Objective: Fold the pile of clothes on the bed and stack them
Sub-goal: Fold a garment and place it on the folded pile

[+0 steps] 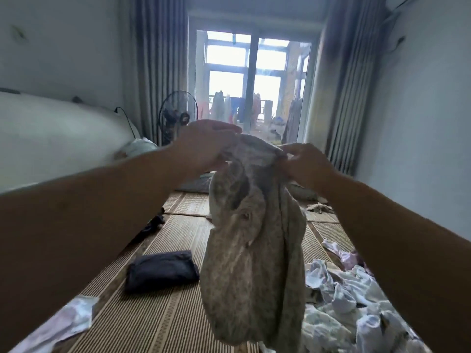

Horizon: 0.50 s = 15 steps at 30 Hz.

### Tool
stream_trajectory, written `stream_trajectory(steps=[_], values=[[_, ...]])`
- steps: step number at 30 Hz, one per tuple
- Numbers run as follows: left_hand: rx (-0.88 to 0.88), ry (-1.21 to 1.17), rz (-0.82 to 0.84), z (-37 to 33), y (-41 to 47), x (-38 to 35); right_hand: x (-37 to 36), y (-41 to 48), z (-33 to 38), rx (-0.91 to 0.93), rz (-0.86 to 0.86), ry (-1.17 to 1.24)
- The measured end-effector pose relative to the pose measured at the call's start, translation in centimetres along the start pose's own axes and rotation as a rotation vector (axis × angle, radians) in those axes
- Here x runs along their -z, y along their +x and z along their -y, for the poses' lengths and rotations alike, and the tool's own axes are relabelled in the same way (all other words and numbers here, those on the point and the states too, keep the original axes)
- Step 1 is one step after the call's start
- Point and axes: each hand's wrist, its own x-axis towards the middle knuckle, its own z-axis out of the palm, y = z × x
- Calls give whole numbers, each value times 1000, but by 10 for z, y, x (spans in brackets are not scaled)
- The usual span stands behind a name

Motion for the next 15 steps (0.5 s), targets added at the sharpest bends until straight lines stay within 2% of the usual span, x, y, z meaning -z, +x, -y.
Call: stream_trajectory(steps=[1,2,3,5,6,9,12,15], values=[[62,-55,9,6,-5,-3,-12,-18,4,-58,69,364],[115,-86,13,14,-10,-7,-25,-34,3,-79,135,612],[162,-86,19,22,-16,-11,-39,-49,0,-64,197,711],[231,-28,34,39,-27,-20,-64,-78,-2,-29,285,654],[255,-8,39,47,-33,-23,-74,-88,-5,-41,273,527],[263,30,117,64,-50,-29,-91,-102,-18,-41,90,123],[187,244,255,74,-63,-33,-87,-104,-25,-83,60,105],[195,220,248,74,-66,-37,-74,-100,-18,-111,124,205]])
